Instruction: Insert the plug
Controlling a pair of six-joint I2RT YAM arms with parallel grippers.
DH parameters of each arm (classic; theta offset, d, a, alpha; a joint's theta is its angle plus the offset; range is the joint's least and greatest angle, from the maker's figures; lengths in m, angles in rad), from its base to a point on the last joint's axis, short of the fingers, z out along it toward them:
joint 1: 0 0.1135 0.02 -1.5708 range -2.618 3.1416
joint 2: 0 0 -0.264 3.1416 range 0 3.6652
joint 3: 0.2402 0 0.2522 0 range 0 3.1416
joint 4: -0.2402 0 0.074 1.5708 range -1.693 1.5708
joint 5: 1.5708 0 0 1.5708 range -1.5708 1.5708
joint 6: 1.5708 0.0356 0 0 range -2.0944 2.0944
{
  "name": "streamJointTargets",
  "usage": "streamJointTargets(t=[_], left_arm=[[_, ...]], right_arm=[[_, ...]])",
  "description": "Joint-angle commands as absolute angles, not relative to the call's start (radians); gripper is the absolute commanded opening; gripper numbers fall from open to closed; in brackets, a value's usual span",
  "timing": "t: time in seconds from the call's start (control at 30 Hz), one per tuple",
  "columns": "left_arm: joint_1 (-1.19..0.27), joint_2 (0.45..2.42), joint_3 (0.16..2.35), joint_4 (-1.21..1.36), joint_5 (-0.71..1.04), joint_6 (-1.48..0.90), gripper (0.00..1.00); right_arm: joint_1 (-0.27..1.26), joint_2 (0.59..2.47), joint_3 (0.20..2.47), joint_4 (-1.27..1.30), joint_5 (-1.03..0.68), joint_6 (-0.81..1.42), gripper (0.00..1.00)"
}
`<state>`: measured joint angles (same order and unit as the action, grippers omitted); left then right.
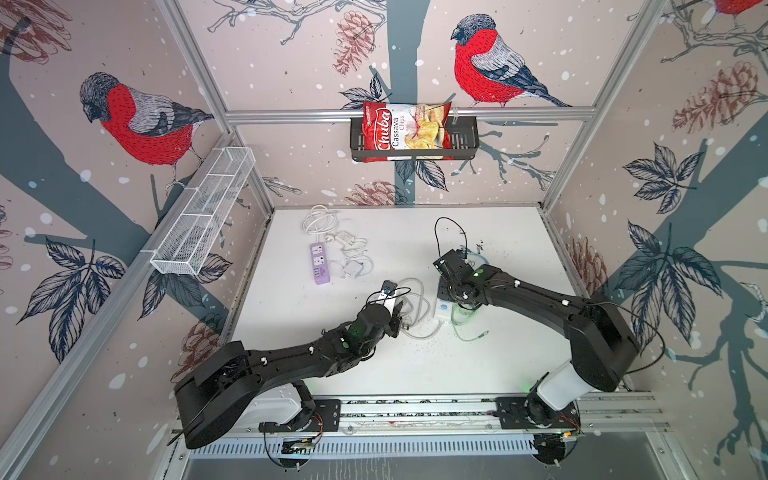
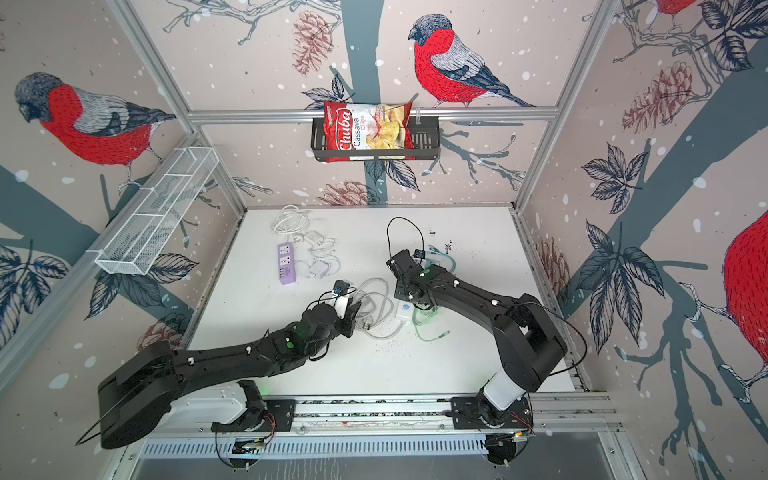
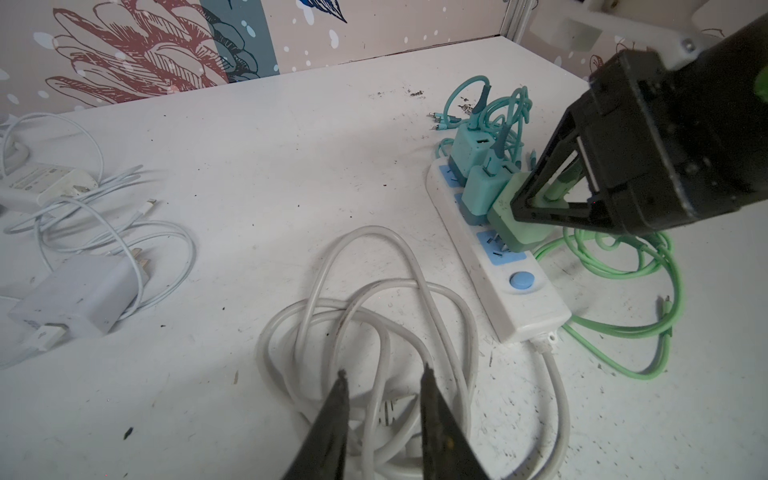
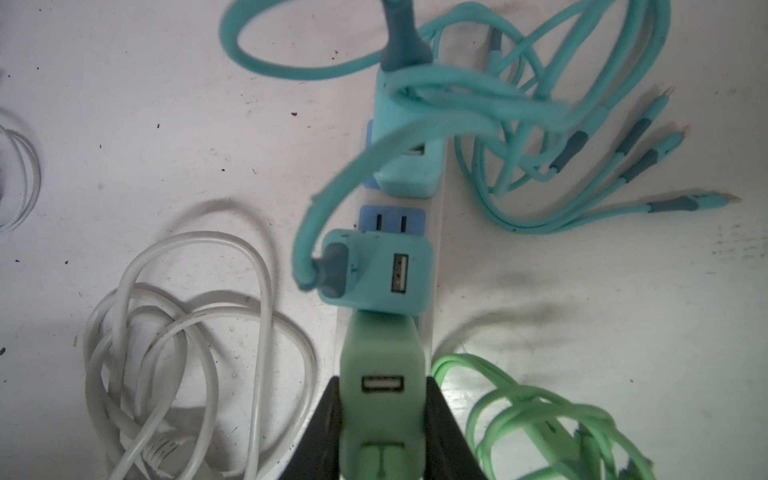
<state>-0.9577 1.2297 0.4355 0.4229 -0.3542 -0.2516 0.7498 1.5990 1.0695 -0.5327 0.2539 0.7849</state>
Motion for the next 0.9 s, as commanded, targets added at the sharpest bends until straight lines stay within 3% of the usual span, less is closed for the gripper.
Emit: streamJointTargets(t=[0.0, 0.87], left_arm=[[-0.957, 1.221, 0.432, 0.451, -0.377, -0.233, 0.3], [-0.957, 1.21, 0.423, 0.45, -0.389, -0.228, 0.3]], right_arm=[[0.751, 1.606, 1.073, -0.598, 0.284, 0.805, 0.09], [0.756, 1.637, 1.091, -0.594, 0.287, 0.81, 0.09]])
